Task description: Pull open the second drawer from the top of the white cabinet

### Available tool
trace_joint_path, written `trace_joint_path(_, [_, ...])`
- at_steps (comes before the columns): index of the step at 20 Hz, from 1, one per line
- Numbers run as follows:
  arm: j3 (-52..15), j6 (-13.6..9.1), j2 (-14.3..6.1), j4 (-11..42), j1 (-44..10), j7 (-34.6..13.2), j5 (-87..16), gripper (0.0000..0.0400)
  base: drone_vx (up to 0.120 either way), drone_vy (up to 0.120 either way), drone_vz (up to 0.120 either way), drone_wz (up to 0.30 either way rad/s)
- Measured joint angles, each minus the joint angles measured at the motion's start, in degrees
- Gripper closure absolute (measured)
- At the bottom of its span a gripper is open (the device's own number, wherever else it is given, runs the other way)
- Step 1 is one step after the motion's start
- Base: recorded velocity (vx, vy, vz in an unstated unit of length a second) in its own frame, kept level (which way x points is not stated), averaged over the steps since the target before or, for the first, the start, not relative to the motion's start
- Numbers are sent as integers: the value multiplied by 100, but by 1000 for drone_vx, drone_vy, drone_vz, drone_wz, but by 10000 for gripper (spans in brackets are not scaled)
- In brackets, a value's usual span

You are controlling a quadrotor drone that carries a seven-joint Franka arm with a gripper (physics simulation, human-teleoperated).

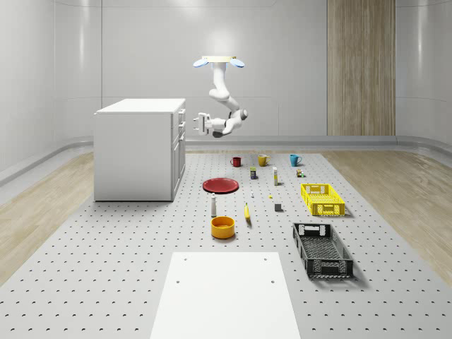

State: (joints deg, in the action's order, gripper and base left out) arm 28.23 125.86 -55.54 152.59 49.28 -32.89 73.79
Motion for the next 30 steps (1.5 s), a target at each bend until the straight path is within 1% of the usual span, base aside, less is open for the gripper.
trace_joint_path(6, [-312, 175, 335, -105, 121, 253, 520, 100, 0, 0, 0, 0])
trace_joint_path(15, [-708, 230, 754, -263, 95, 526, 1108, 100, 0, 0, 0, 0])
trace_joint_path(19, [-857, 185, 863, -331, 0, 544, 1246, 100, 0, 0, 0, 0])
trace_joint_path(27, [-1091, 34, 972, -420, -255, 500, 1378, 100, 0, 0, 0, 0])
trace_joint_path(30, [-1196, 7, 1045, -455, -323, 527, 1478, 100, 0, 0, 0, 0])
